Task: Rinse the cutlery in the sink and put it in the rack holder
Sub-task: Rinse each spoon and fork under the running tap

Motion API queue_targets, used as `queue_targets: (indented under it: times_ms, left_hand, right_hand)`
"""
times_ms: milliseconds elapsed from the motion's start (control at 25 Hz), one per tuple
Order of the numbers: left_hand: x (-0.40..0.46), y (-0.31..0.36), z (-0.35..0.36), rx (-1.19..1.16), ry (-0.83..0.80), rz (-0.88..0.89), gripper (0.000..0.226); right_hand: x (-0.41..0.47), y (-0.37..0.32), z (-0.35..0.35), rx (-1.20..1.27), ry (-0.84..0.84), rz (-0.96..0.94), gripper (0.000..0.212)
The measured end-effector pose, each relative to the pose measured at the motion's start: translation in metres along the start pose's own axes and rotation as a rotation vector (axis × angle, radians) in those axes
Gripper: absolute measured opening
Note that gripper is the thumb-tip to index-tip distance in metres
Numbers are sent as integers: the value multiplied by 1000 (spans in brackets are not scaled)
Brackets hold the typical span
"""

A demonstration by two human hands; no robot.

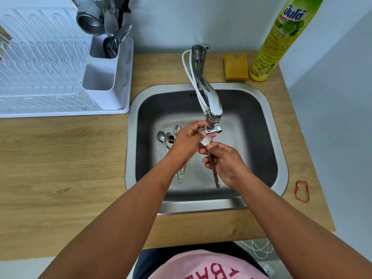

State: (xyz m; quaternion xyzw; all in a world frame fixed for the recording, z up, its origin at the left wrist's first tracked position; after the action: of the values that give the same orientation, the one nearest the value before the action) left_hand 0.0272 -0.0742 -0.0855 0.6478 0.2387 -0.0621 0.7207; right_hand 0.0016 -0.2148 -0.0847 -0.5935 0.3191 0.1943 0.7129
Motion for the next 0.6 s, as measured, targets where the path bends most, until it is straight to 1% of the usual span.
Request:
queue_targets:
  times_ms: [80, 160, 280, 360, 400, 480, 560, 600]
  left_hand:
    - [-3, -1, 2, 54, 64, 94, 23]
    - [-3, 0, 2, 47, 92, 92, 18]
    - [0, 6, -3, 54, 3, 33, 19]
    - [1, 7, -6, 43, -85, -16, 27]
    - [1, 6, -7, 37, -96, -28, 30]
    - [1, 4, -9, 25, -27, -35, 30]
    - [3, 2, -13, 1, 77, -26, 24]
    - [4, 1, -15, -6, 113, -13, 20]
  right_hand:
    - [0, 3, 3, -25, 46, -23, 10]
    - [-1, 8, 8, -24, 57, -9, 16]
    - [-1, 8, 10, -12, 45, 45, 27]
    - [2, 4, 10, 19, 39, 58, 22]
    - [3, 2, 10, 44, 22, 63, 17]
    - [3, -1, 14, 55, -16, 53, 13]
    - [3, -2, 16, -8, -18, 3, 14]
    - [3, -3, 17, -43, -5, -23, 11]
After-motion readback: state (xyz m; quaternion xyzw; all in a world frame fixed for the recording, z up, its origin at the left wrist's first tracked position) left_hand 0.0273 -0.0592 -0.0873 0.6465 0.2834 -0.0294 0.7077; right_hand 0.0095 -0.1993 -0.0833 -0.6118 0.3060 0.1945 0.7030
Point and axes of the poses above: each hand's wrist, its own x-axis towards the middle knuckle, its own z-axis out of the palm, y = z × x, the point moved 1 cm from there along x, towards the middle knuckle, and after that the axes turned 15 degrees about y, right-handed, at the moved point
